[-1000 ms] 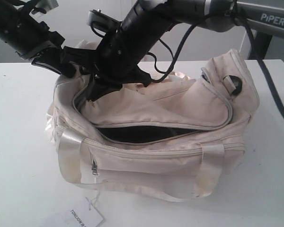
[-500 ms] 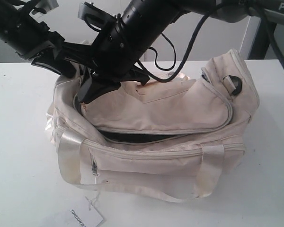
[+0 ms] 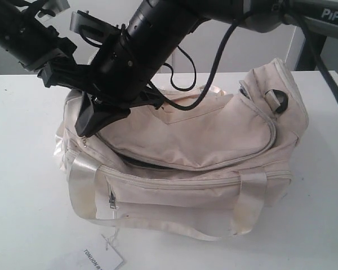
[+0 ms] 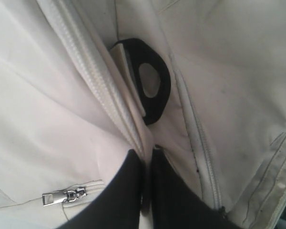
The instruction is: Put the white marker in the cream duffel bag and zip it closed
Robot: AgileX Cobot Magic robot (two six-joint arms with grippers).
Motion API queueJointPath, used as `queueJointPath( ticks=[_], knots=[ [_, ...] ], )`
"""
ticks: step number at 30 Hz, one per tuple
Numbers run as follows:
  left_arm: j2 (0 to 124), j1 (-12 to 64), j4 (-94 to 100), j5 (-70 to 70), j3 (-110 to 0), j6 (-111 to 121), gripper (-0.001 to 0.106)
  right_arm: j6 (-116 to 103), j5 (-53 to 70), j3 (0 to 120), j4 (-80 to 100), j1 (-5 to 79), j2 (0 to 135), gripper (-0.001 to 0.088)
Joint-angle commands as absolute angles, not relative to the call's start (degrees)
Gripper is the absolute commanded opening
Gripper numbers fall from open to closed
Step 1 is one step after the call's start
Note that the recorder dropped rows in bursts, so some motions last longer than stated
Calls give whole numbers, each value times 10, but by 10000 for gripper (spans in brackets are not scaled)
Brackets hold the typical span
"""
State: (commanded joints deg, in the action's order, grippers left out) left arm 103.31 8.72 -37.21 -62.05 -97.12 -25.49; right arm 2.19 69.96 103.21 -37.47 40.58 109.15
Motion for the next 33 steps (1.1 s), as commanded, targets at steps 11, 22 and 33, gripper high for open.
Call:
queueJointPath(
  ticks=[11,22,33],
  knots=[
    [1033,87,-352,-622,-971,-255,0,23,700,1015,-333,406,1071,0],
    [1034,87,-286,-621,-971,-255,0,23,700,971,-311,406,1031,0],
    [1034,87,-274,-621,-971,-255,0,24,700,911,-306,406,1005,0]
  ],
)
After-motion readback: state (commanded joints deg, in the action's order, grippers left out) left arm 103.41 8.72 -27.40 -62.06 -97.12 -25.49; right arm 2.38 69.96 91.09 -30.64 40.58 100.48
